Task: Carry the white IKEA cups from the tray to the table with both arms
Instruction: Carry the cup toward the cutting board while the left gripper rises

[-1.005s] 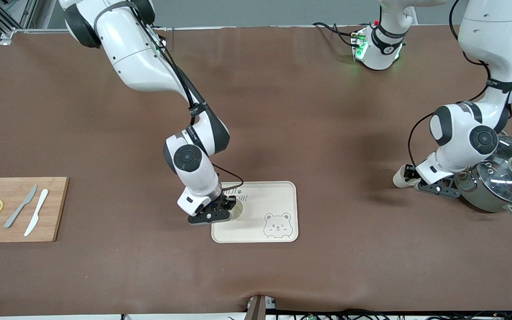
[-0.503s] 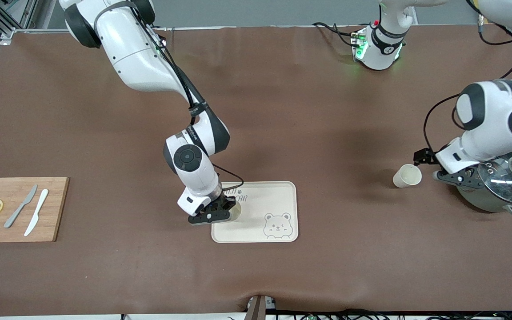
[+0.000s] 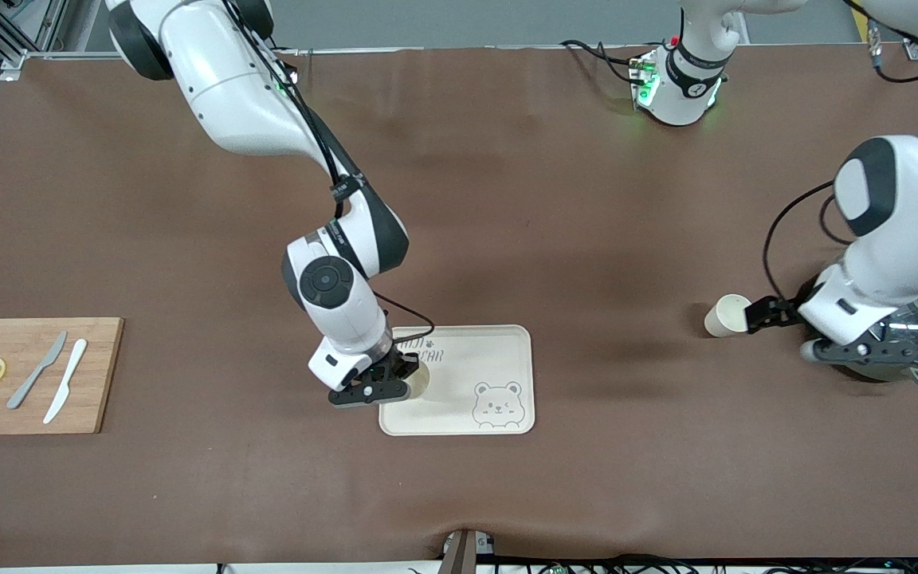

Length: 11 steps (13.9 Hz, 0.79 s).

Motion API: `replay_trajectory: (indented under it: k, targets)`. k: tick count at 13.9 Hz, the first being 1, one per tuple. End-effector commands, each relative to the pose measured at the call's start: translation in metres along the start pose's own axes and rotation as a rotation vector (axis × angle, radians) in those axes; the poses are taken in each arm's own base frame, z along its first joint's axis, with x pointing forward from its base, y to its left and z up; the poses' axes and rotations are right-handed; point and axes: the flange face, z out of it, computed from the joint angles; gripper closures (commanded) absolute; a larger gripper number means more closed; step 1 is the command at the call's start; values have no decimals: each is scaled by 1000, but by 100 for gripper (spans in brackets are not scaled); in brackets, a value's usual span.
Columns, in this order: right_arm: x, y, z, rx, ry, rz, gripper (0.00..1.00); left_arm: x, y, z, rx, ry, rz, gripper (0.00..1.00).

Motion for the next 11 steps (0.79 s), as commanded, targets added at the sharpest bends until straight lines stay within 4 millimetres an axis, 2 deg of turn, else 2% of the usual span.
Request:
replay_trajectory:
  k: [1, 2, 3, 4, 6, 8, 9, 10, 11]
  targets:
    - [10, 37, -33, 2, -37, -60, 100, 10, 39, -28, 12, 40, -70, 0]
    - [9, 45, -38, -4, -54, -71, 100, 11, 55, -52, 13, 36, -86, 0]
    - [5, 54, -45, -6, -58, -73, 100, 11, 69, -84, 13, 23, -69, 0]
    - [3, 67, -54, -9, -62, -87, 100, 8, 69, -115, 14, 4, -68, 0]
    - [-3, 105, -66, -14, -79, -160, 100, -3, 62, -145, 15, -20, -67, 0]
    - [-9, 147, -77, -9, -94, -220, 100, -22, 47, -193, 11, 29, -30, 0]
    - [-13, 167, -80, 16, -102, -239, 100, -32, 38, -206, 10, 13, 17, 0]
    - [-17, 185, -83, 50, -106, -265, 100, -38, 13, -212, 11, -20, 38, 0]
    - [-21, 204, -84, 74, -110, -288, 100, -48, -19, -226, 2, -30, 46, 0]
